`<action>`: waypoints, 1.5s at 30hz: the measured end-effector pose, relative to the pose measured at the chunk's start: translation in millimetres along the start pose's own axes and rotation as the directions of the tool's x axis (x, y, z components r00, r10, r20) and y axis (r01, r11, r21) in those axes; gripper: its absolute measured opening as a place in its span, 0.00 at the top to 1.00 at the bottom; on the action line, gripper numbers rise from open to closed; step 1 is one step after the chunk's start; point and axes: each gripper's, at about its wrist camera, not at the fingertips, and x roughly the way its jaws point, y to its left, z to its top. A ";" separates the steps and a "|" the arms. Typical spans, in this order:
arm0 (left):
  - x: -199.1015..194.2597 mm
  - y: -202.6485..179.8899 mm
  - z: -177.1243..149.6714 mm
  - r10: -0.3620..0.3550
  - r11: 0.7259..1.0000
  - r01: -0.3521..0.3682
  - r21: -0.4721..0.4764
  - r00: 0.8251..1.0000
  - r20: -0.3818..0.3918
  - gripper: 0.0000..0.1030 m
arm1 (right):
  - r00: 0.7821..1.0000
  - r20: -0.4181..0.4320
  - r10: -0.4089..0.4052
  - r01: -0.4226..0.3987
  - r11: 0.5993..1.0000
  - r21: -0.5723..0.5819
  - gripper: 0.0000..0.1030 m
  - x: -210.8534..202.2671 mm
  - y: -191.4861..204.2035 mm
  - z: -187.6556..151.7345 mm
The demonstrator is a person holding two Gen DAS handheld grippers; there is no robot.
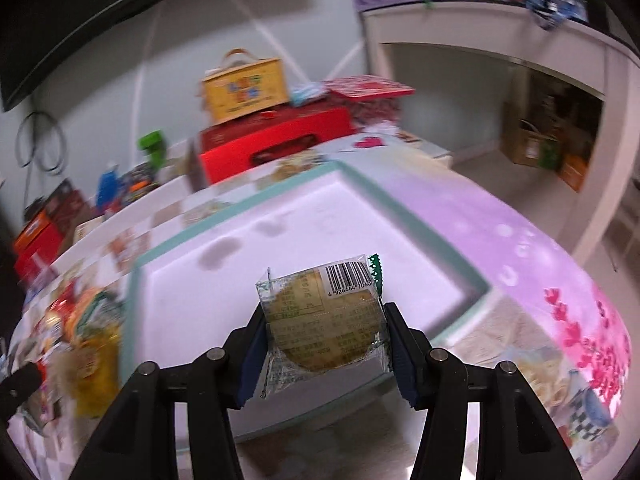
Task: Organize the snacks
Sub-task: 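Carry the white packet into the tray with the left tool while the right drops the crackers there, then move both open tools back from the tray to the snack pile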
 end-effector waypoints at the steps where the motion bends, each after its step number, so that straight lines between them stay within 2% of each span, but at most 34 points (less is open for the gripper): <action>1: 4.6 -10.7 3.1 -0.015 1.000 0.015 0.024 1.000 -0.001 0.47 | 1.000 0.006 -0.007 0.007 1.000 0.010 0.44 2.8 -4.6 2.2; 9: 43.1 -66.3 11.5 -0.097 0.987 0.099 0.128 0.995 -0.025 0.47 | 0.999 0.034 -0.013 0.012 0.999 0.050 0.44 21.5 -25.3 9.2; 16: 73.3 -86.9 10.7 -0.111 0.981 0.117 0.152 0.993 -0.046 0.46 | 1.000 -0.003 -0.011 0.012 0.998 0.066 0.42 36.5 -30.4 7.0; 17: 75.3 -87.5 9.5 -0.110 0.981 0.117 0.153 0.992 -0.054 0.38 | 1.000 -0.013 -0.008 0.009 0.998 0.063 0.42 37.6 -30.4 6.8; 18: 76.3 -87.0 8.7 -0.106 0.981 0.114 0.154 0.993 -0.059 0.23 | 1.000 -0.014 -0.009 0.010 0.998 0.062 0.41 37.8 -30.0 7.0; 19: 77.0 -87.0 8.2 -0.100 0.982 0.108 0.155 0.993 -0.062 0.19 | 1.000 -0.012 -0.013 0.014 0.998 0.058 0.40 36.8 -29.0 7.2; 27: 63.4 -70.3 9.0 -0.065 0.989 0.071 0.127 0.997 -0.051 0.18 | 1.000 -0.008 -0.006 0.006 1.000 0.026 0.40 27.6 -20.8 10.7; 28: 62.5 -67.5 9.2 -0.061 0.990 0.066 0.121 0.997 -0.050 0.18 | 1.000 -0.008 -0.008 0.008 1.000 0.021 0.37 26.9 -19.7 11.1; 29: 60.9 -62.6 9.6 -0.048 0.993 0.053 0.109 0.998 -0.045 0.18 | 1.000 -0.010 -0.011 0.011 1.000 0.015 0.29 26.4 -18.7 11.3; 30: 60.3 -59.0 9.9 -0.035 0.994 0.039 0.100 0.999 -0.040 0.15 | 1.000 -0.011 -0.016 0.016 1.000 0.011 0.24 26.1 -18.1 11.1; 31: 59.5 -54.0 10.3 -0.013 0.996 0.016 0.086 0.999 -0.031 0.13 | 1.000 -0.013 -0.019 0.019 1.000 0.009 0.14 26.3 -17.7 10.9; 32: 58.9 -49.6 10.7 0.004 0.997 -0.002 0.075 1.000 -0.023 0.06 | 1.000 -0.017 -0.021 0.021 1.000 0.008 0.07 26.8 -17.3 10.7; 34: 58.1 -42.0 11.3 0.029 0.998 -0.028 0.055 0.999 -0.013 0.03 | 1.000 -0.019 -0.020 0.020 1.000 0.006 0.00 27.3 -16.9 10.3; 45: 57.9 -19.5 6.1 0.082 0.997 -0.082 -0.010 0.997 0.013 0.03 | 1.000 0.003 0.013 -0.013 1.000 -0.018 0.00 21.7 -8.6 9.1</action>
